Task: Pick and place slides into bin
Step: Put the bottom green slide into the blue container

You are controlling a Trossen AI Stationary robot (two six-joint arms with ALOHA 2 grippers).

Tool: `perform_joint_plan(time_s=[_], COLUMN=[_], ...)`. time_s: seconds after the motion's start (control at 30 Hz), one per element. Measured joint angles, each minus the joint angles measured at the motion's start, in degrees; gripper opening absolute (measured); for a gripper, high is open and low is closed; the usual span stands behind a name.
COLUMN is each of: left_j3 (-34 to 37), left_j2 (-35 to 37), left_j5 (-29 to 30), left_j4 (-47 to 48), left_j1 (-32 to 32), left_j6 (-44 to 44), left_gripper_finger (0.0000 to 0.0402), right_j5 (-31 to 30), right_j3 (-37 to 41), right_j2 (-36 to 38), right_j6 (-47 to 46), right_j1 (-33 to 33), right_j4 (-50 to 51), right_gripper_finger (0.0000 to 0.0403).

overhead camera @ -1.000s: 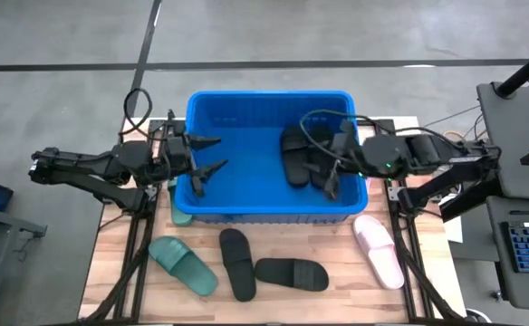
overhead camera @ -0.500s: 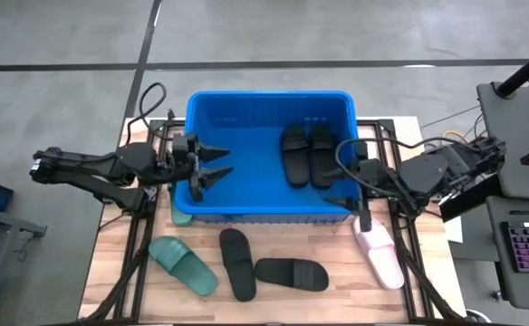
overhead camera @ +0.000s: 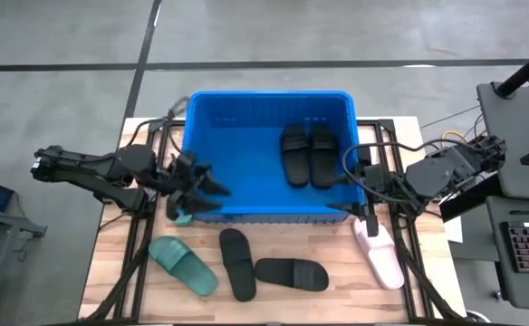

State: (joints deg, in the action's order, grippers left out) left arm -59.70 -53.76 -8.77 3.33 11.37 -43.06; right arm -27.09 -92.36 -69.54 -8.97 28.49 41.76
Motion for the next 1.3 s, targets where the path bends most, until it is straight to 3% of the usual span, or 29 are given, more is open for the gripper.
perform_joint_plan(time_s=[0.13,0.27,0.4,0.57,0.83,1.0,1.3], left_j3=[0.04,0.04,-0.44,-0.31,-1.82,-3.43,-11.05], left_j2=[-0.21,-0.1,-0.37,-2.18,-13.38,-20.98,-31.14], left_j5=[-8.88,-12.16,-12.22,-9.68,-4.61,-4.4,-3.7], left_j4=[7.96,22.67,34.45,39.51,46.24,49.33,66.56], left_j1=[2.11,5.07,8.48,13.57,20.33,23.63,28.23], left_j6=[-13.82,-24.17,-28.85,-33.11,-34.62,-37.76,-45.29], left_gripper_finger=[0.0263,0.0263,0.0263,0.0259,0.0232,0.0222,0.0221], right_j5=[0.0,-0.01,-0.02,-0.49,-1.51,-1.53,-1.58], right_j3=[0.0,0.0,0.0,0.15,0.35,0.37,0.39], right_j2=[0.0,0.0,0.0,0.0,0.0,0.0,0.0], right_j6=[0.84,1.96,2.45,3.18,3.62,3.18,3.47], right_j1=[0.0,0.0,0.0,0.0,0.0,0.0,0.0], right_j4=[0.0,0.0,0.0,0.04,0.56,1.71,1.84], right_gripper_finger=[0.0226,0.0226,0.0226,0.0226,0.0226,0.0226,0.0226])
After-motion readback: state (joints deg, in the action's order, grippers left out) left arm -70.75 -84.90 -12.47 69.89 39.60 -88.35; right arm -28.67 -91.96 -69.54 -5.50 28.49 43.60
